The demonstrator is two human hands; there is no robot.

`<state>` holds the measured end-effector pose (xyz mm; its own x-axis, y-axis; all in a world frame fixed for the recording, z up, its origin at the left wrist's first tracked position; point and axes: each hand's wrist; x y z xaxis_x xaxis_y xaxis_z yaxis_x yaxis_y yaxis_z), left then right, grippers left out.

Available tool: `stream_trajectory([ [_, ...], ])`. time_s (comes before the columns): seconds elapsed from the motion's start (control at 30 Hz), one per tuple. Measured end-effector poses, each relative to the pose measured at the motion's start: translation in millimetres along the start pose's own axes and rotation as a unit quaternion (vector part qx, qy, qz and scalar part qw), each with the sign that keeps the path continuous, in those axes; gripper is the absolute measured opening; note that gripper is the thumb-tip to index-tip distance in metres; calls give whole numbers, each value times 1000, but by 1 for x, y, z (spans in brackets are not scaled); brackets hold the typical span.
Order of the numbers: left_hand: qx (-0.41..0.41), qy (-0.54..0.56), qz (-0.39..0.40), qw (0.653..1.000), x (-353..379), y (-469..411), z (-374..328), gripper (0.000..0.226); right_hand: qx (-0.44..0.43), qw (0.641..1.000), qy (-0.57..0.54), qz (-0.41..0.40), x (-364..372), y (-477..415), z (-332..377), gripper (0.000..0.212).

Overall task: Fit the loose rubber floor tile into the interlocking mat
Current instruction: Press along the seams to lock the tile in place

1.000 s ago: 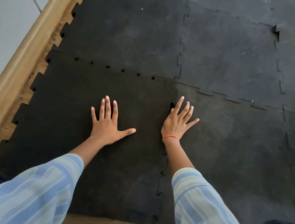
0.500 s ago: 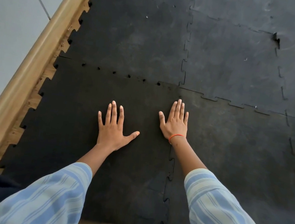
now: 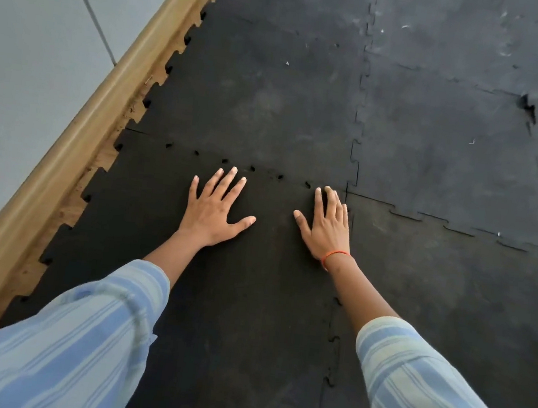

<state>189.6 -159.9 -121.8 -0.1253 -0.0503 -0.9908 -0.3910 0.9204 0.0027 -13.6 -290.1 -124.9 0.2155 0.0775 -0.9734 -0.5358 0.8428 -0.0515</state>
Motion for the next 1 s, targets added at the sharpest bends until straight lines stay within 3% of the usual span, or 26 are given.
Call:
stream_trajectory([
  [0.27, 77, 18, -18, 997, -5, -33, -23, 85, -3, 999, -37, 4, -2, -2, -3, 75],
  [0.5, 63, 35, 2, 997, 10, -36, -35, 78, 40, 975, -174, -130, -3, 11, -2, 56],
  [0.73, 56, 49, 88, 993, -5, -49, -32, 82, 18, 983, -138, -119, -2, 9, -1, 53],
  [1.0, 106, 31, 109, 988, -6, -43, -27, 82, -21, 999, 21, -38, 8, 5, -1, 68],
])
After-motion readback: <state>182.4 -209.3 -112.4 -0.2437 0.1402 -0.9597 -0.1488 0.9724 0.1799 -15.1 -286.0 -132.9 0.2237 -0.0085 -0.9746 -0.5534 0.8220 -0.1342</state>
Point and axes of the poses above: each hand's wrist, its own y-axis away from the middle knuckle, its own x-axis out of the palm, z = x × y, and after that the axes turned 8 degrees about -z, right-handed
